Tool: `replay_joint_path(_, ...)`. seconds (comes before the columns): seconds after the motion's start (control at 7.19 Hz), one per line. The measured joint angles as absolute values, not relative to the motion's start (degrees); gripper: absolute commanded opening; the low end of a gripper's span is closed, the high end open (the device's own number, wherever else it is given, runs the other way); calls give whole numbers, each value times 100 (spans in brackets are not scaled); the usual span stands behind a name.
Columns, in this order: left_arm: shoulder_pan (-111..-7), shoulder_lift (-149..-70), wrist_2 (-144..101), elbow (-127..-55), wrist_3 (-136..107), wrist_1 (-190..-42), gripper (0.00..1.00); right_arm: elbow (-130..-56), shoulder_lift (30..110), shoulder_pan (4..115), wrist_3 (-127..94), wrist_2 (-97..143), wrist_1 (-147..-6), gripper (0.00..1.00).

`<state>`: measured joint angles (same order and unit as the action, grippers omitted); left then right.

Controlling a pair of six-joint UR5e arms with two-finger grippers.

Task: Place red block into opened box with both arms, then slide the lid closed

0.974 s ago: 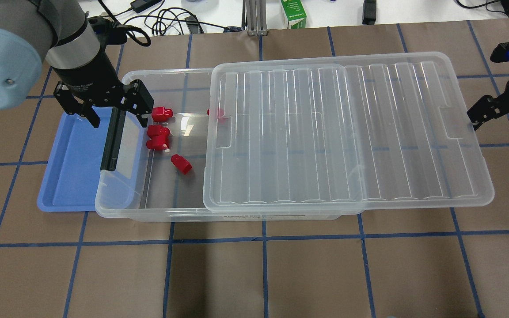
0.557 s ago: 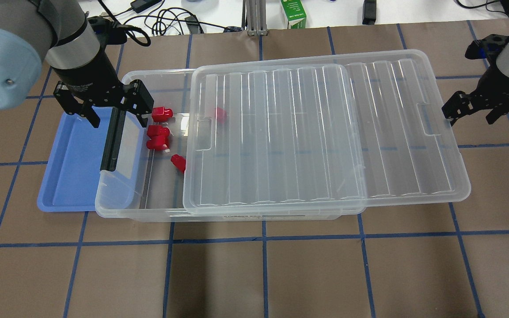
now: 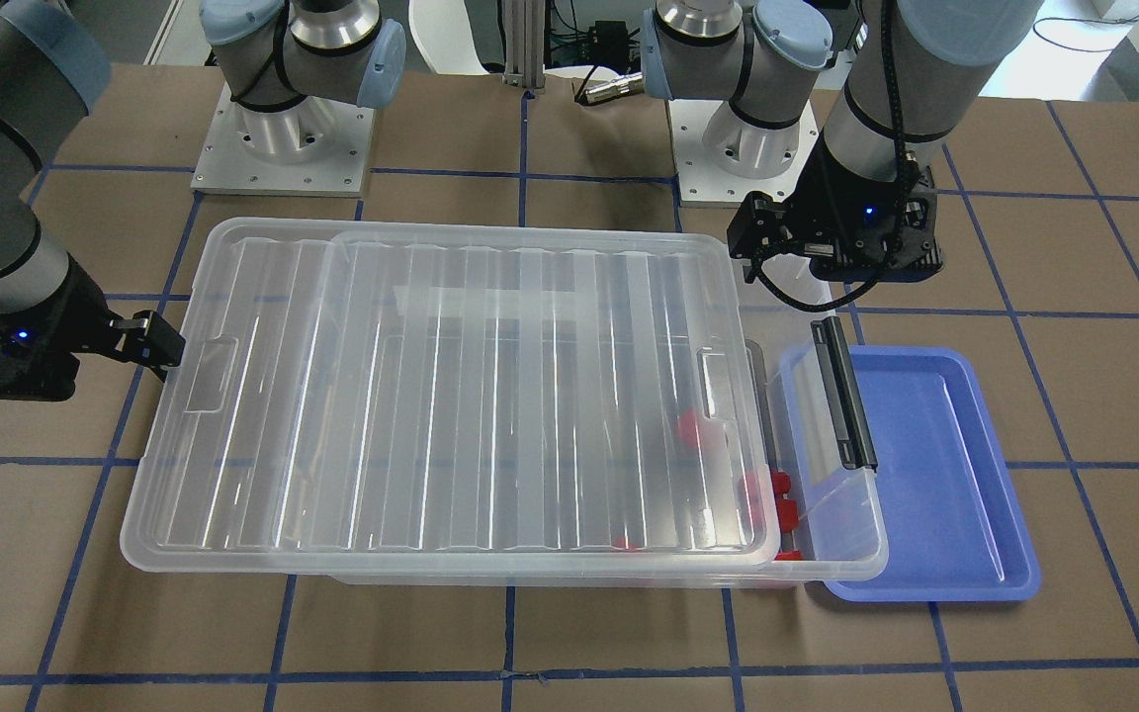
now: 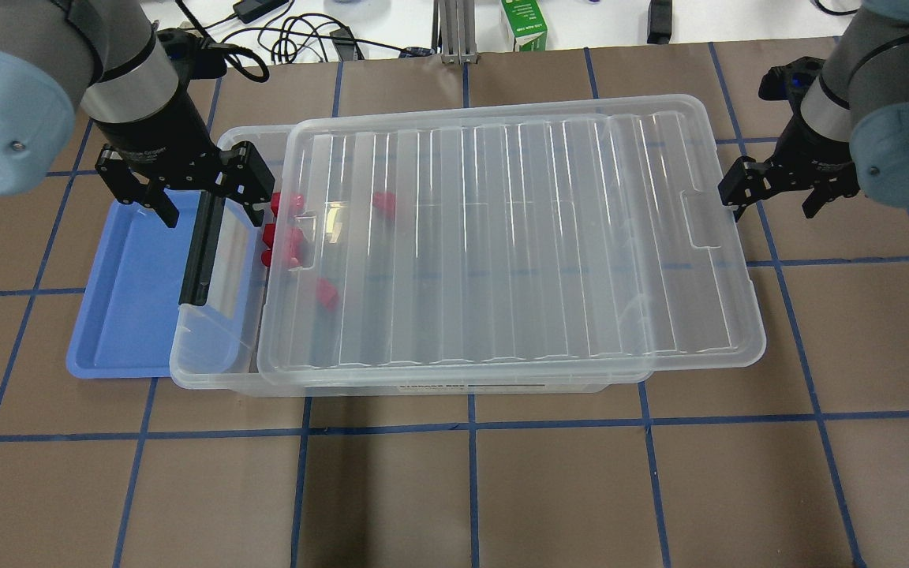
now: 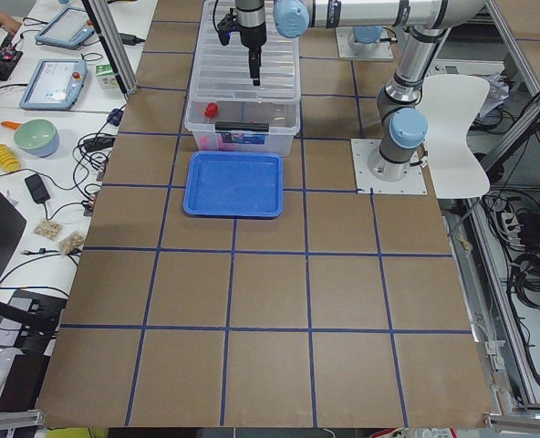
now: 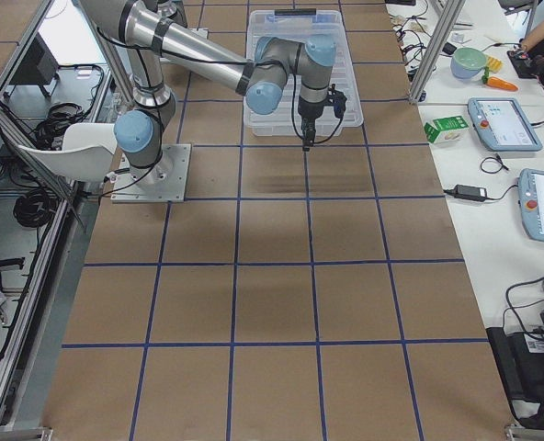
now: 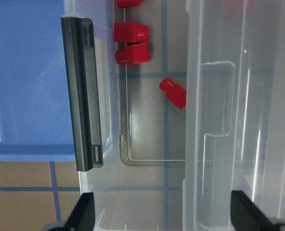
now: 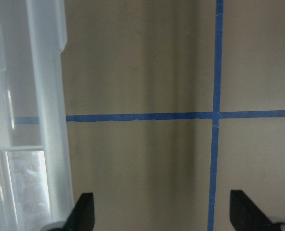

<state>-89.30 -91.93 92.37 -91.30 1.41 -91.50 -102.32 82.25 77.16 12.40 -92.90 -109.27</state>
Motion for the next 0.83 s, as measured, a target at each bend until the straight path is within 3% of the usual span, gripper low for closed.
replay_joint_path(0.83,-8930,-9193,9232,-9132,141,-9158,100,-10219,8203,8381,631,-9288,-11065,100)
